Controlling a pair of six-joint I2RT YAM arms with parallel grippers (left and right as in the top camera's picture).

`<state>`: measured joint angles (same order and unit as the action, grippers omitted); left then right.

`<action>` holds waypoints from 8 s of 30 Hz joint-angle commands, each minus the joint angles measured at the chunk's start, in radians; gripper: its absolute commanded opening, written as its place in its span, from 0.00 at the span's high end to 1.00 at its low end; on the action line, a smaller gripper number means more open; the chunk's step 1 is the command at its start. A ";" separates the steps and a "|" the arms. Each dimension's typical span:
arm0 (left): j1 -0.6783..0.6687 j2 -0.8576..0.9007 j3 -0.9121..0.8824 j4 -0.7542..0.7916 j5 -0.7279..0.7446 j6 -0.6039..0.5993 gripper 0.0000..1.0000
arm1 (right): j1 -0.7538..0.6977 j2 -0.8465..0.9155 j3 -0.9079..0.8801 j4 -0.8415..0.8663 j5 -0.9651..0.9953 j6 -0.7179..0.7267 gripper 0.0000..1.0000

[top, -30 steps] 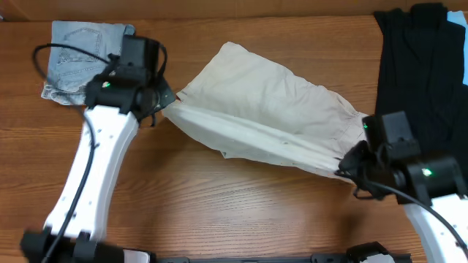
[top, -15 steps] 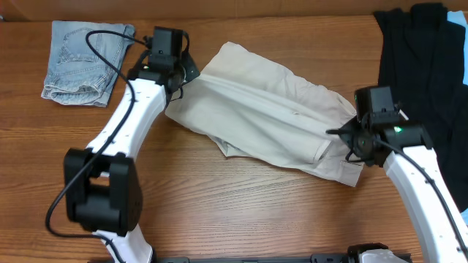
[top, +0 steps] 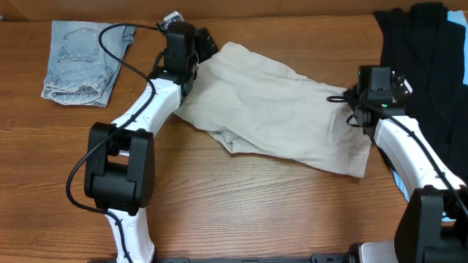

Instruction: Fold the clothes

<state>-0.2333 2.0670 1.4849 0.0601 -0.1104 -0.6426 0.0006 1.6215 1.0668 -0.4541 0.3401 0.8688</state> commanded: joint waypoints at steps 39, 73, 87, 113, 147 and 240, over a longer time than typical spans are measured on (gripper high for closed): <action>-0.085 0.172 0.024 -0.336 -0.108 0.833 0.03 | -0.001 -0.167 0.098 -0.315 -0.353 -0.372 0.00; 0.332 0.279 0.027 -1.139 0.039 0.243 0.00 | 0.000 -0.115 0.068 -0.341 -0.395 -0.380 0.00; 0.259 0.129 0.472 -1.320 0.061 0.544 0.00 | -0.002 -0.105 0.072 -0.311 -0.568 -0.575 0.00; 0.447 0.070 0.463 -1.314 0.450 0.718 0.00 | -0.056 0.264 0.048 -0.159 -0.803 -0.760 0.00; 0.381 0.055 0.468 -1.229 0.816 0.756 0.16 | -0.320 0.273 0.307 -0.373 -0.948 -0.743 0.96; 0.143 0.118 0.021 -0.676 0.548 0.575 0.96 | -0.069 0.179 0.805 -0.843 -0.447 -0.611 0.96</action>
<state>-0.0856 2.1670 1.5131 -0.6155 0.4397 -0.0540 -0.0402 1.8690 1.8030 -1.2797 -0.1963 0.2584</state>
